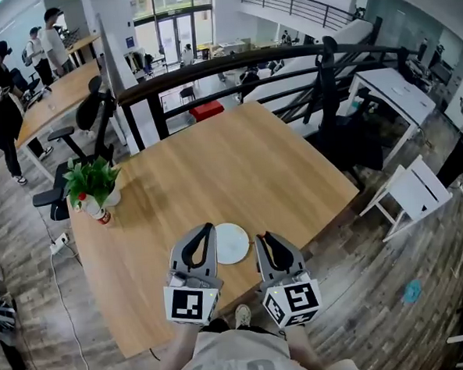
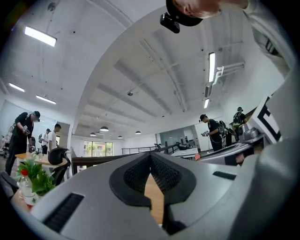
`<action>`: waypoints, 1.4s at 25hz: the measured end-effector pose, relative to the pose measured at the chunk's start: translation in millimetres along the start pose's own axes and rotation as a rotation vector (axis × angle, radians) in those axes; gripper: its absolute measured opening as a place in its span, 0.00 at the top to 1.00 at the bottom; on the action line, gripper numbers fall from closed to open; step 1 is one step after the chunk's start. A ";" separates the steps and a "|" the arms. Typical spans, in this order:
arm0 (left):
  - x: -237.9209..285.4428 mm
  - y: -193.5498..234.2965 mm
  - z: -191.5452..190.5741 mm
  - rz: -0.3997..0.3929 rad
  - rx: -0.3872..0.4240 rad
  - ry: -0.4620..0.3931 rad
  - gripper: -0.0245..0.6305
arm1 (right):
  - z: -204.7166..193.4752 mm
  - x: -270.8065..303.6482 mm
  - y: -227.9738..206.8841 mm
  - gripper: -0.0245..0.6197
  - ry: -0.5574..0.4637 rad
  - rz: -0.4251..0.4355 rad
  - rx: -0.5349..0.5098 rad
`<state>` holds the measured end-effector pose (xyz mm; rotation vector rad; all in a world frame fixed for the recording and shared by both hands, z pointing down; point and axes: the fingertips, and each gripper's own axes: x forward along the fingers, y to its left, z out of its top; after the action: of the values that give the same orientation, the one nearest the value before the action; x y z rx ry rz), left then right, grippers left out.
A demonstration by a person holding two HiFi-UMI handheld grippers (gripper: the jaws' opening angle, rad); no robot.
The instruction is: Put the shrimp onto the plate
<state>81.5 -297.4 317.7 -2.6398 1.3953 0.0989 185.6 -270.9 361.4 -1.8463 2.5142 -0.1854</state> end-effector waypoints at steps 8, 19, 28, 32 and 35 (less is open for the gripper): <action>27.5 19.1 -10.7 0.044 -0.021 -0.011 0.95 | 5.3 31.1 -15.3 0.86 0.015 0.037 -0.026; 42.2 45.7 -28.3 0.044 -0.030 0.018 0.95 | -1.4 65.3 1.0 0.86 0.038 0.087 -0.070; 29.0 65.0 -33.3 0.099 -0.022 0.028 0.95 | -29.1 101.9 8.3 0.86 0.093 0.168 -0.079; 21.1 72.3 -50.5 0.117 -0.034 0.081 0.95 | -53.6 120.8 11.2 0.86 0.143 0.187 -0.121; 17.5 77.2 -55.5 0.136 -0.043 0.071 0.95 | -78.9 133.6 12.4 0.86 0.194 0.203 -0.121</action>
<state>26.9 -363.8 362.0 -2.6043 1.6132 0.0523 126.9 -387.7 446.0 -1.6690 2.8842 -0.2233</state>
